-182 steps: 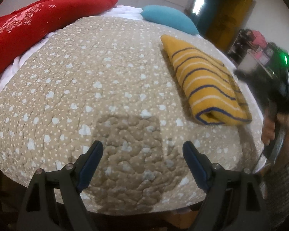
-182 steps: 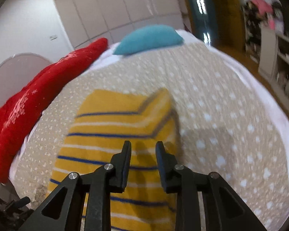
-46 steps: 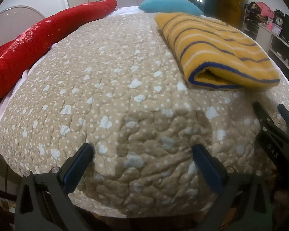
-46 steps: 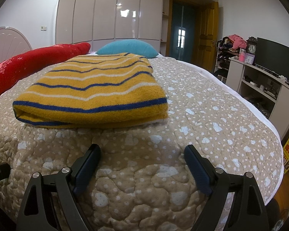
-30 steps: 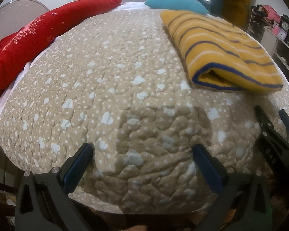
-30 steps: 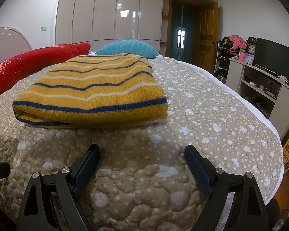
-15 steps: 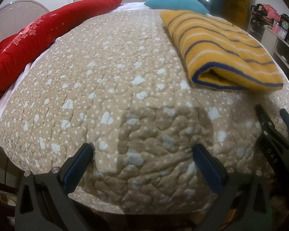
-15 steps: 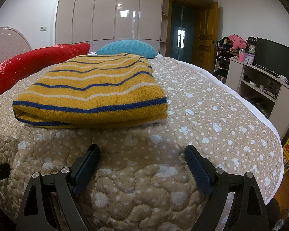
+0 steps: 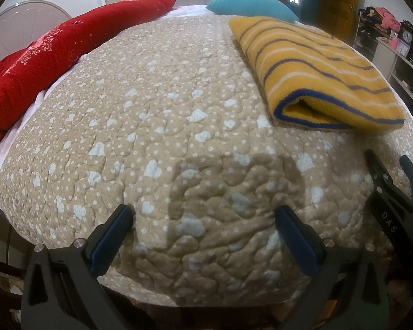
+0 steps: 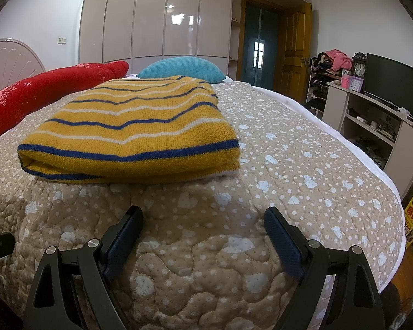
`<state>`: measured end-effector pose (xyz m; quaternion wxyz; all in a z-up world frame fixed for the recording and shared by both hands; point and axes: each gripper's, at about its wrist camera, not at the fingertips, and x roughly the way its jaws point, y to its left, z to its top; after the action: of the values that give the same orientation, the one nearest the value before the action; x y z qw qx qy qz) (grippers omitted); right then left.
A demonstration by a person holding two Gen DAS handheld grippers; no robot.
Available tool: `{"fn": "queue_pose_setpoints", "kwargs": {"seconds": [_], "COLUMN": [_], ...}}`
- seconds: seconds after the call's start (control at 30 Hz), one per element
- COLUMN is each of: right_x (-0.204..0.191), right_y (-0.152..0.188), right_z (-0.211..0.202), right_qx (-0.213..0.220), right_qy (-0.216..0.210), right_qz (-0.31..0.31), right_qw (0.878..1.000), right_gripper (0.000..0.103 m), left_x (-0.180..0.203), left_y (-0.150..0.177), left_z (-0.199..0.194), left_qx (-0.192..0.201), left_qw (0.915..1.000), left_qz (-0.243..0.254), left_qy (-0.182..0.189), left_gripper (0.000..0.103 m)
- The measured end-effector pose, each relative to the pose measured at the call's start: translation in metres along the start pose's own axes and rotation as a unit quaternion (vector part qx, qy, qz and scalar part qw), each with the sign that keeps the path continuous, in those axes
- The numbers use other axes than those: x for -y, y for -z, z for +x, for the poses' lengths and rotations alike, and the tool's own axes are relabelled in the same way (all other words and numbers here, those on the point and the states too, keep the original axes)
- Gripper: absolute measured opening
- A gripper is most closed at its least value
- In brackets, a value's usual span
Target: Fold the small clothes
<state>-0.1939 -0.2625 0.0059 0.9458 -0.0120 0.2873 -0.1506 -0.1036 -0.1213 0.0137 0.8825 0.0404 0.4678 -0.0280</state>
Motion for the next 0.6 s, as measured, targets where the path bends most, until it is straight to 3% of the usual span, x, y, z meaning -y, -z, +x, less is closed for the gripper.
{"fn": "queue_pose_setpoints", "kwargs": {"seconds": [0.6], "right_x": [0.0], "right_y": [-0.0005], "right_z": [0.0001], "right_qx": [0.0], "right_qy": [0.0], "right_qz": [0.0], "right_qw": [1.0], "right_gripper": [0.092], "left_x": [0.0006], "left_y": [0.0012], "left_z": [-0.0016], "left_qx": [-0.007], "left_qw": [0.9999], "left_qz": [-0.014], "left_qy": [-0.001], "left_gripper": [0.103]}}
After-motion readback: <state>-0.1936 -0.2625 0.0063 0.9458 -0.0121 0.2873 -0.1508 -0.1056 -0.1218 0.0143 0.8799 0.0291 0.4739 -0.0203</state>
